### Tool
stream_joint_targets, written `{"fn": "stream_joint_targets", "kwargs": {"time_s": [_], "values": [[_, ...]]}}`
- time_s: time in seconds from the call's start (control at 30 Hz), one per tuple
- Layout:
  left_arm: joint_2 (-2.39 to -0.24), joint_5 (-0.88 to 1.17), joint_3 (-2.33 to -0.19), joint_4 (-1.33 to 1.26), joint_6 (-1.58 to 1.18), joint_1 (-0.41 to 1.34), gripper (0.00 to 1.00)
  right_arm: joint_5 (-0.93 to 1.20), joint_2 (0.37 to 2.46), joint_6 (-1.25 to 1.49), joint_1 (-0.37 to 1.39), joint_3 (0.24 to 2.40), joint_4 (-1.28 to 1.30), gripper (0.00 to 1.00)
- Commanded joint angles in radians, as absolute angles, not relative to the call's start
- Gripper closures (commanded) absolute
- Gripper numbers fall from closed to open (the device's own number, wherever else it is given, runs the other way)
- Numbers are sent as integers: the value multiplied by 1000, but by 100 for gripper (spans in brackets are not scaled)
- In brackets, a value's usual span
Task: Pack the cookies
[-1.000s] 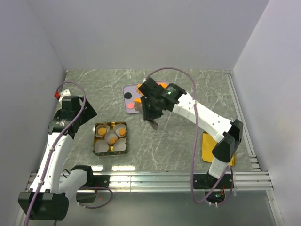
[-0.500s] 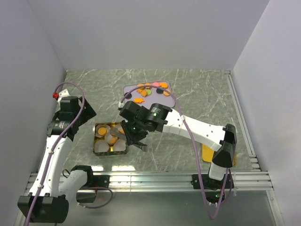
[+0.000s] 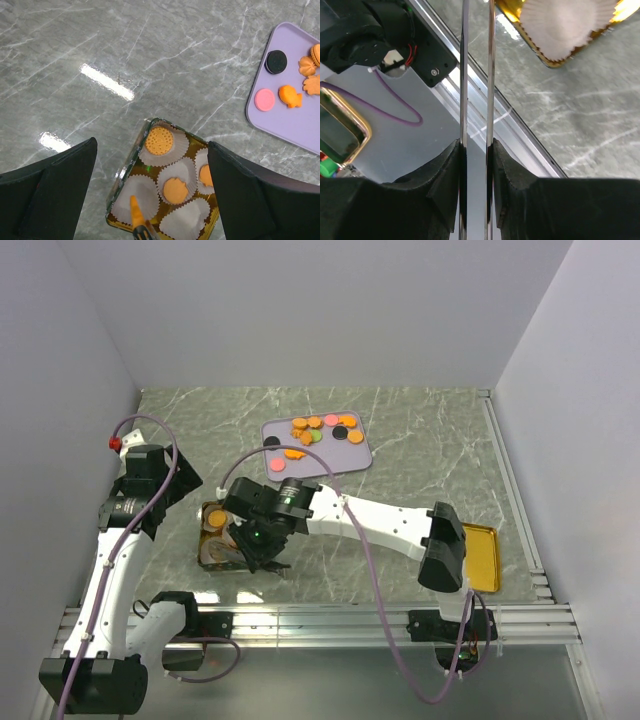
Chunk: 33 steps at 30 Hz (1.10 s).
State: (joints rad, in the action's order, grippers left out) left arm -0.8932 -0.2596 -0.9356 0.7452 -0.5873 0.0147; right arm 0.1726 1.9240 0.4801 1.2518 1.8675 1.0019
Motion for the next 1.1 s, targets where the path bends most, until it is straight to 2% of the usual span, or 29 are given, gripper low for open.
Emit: {"fn": "stream_joint_targets", "kwargs": {"time_s": [0.0, 0.23, 0.5, 0.87, 1.07], "values": [[-876, -268, -937, 727, -580, 9, 2, 189, 1943, 449, 1270, 1936, 977, 89], [-871, -267, -937, 726, -580, 8, 2, 137, 2005, 454, 1269, 1997, 994, 87], [-868, -264, -937, 724, -580, 6, 3, 77, 1997, 471, 1267, 1947, 980, 67], [-868, -256, -934, 719, -575, 3, 3, 49, 2000, 471, 1247, 1974, 994, 53], [-865, -258, -936, 719, -575, 3, 3, 37, 2005, 466, 1246, 2002, 1005, 49]]}}
